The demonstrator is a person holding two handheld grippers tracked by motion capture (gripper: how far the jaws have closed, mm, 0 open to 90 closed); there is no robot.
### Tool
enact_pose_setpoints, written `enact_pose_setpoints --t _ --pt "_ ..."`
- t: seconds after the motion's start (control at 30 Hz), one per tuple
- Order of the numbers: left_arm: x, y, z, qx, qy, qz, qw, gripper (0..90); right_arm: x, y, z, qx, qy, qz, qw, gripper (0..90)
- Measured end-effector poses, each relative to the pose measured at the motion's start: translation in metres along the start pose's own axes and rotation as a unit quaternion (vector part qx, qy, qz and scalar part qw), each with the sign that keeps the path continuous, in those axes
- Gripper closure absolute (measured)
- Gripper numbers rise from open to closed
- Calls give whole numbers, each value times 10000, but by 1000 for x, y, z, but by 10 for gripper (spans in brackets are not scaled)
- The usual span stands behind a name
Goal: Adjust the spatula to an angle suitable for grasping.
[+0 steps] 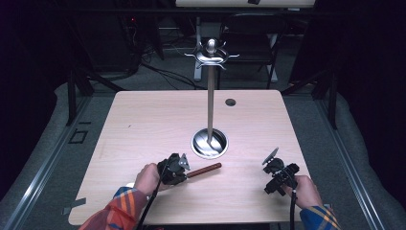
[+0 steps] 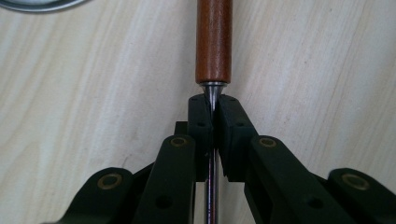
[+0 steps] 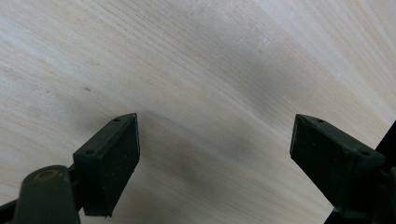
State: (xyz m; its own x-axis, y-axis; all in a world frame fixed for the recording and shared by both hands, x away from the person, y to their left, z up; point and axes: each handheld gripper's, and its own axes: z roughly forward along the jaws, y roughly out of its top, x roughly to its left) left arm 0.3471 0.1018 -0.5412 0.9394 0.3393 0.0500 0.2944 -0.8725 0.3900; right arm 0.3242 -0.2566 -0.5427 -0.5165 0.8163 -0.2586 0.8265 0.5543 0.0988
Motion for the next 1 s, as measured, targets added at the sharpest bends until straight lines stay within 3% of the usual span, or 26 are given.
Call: enact_pose_setpoints --t 0.2,0.37,0.67,1.0 --pt "3 -3 -8 -238 -23 13 9997 844 0 0 0 4 17 -11 10000 154" --pt "5 -7 -17 -465 -37 -116 9988 845 0 0 0 41 12 -13 10000 154" --pt "6 -10 -26 -611 4 -120 9981 845 0 0 0 11 -3 -34 10000 154" --pt "8 -23 -45 -1012 118 -274 9944 847 0 0 0 13 2 -33 10000 154"
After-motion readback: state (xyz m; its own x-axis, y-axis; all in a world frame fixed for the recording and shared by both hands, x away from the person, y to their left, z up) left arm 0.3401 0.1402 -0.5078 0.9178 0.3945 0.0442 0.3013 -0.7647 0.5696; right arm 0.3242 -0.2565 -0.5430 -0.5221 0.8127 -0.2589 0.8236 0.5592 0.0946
